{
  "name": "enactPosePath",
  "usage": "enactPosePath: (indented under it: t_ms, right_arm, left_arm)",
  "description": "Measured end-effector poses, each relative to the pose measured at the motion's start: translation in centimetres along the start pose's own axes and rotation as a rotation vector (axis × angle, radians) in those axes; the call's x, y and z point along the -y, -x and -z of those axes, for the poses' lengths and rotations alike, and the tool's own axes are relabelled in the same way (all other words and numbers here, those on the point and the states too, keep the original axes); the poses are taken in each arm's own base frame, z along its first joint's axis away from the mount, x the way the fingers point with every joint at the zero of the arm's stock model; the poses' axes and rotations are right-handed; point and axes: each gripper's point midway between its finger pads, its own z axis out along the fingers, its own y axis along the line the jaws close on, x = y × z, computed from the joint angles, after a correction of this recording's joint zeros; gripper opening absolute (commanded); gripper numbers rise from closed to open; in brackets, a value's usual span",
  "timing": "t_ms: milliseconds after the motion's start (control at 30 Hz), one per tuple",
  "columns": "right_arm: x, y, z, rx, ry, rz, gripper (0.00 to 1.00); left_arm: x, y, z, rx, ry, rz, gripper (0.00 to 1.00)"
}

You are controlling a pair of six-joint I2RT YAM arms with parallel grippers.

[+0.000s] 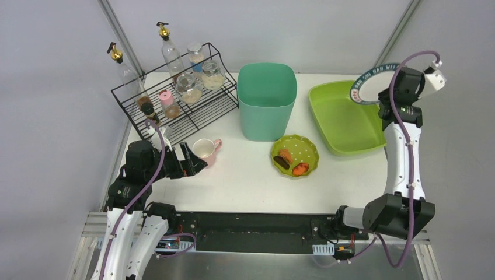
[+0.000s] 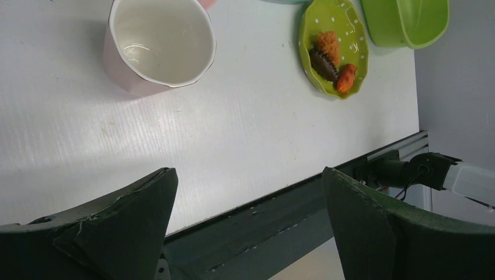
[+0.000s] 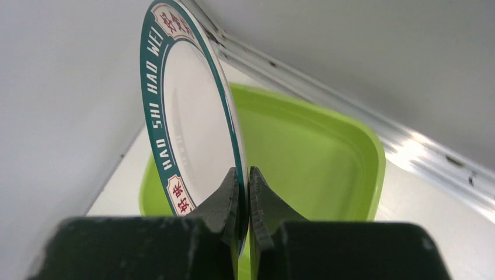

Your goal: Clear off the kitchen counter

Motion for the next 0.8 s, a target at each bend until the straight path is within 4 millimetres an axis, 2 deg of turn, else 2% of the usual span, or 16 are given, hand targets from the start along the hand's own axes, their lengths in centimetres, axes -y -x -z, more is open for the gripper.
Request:
enactPosePath:
  t_ms: [100, 267, 533, 800]
  right_arm:
    - [2.5, -3.7, -1.7, -0.097, -0.066, -0.056, 0.0]
    - [4.0, -9.4, -3.5, -0.232, -0.094, -0.152, 0.0]
    - [5.6, -14.9, -6.4, -0.314, -0.13, -0.274, 0.0]
    - [6.0, -19.7, -9.5, -0.395, -0.15, -0.377, 0.0]
  left_arm:
    - [0.0, 0.0, 0.0, 0.0, 0.0, 0.0, 1.0]
    - [0.0, 0.0, 0.0, -0.001, 0.0, 0.0, 1.0]
    - [0.0, 0.0, 0.0, -0.001, 0.0, 0.0, 1.0]
    - [0.0, 0.0, 0.0, -0.001, 0.0, 0.0, 1.0]
